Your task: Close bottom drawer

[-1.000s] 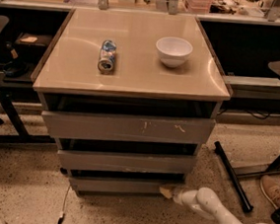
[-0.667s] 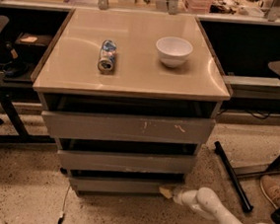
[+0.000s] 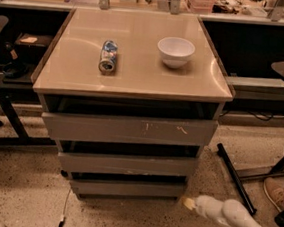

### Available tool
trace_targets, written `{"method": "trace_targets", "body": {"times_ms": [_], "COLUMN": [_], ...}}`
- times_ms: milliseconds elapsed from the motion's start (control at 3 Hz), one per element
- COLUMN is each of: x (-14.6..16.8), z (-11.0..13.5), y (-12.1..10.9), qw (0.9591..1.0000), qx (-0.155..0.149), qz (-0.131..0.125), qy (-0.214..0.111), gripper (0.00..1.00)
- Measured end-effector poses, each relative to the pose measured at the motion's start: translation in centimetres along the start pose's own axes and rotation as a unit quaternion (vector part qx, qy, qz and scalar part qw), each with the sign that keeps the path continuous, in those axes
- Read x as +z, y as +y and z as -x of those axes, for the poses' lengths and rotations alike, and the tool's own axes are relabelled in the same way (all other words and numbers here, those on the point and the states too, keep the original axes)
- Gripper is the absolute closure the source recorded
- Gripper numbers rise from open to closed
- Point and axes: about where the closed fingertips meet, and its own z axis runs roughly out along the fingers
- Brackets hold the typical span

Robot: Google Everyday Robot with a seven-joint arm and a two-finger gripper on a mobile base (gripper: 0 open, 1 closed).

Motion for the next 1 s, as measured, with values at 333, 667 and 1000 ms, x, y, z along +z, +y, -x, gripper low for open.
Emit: {"method": "trace_targets", "body": {"times_ms": [333,667,1000], "x": [-11.4,-19.5,-21.2], "z": [-0.8,-0.5,0.9], "y": [-4.1,-3.9,-1.2], "qw": [0.9934,0.9821,0.9839], "qx": [0.062,0.105,0.091], "qz": [-0.097,-0.156,-0.151], "qy": [0.004,0.016,0.029], "gripper": [1.00,0.82,0.58]}}
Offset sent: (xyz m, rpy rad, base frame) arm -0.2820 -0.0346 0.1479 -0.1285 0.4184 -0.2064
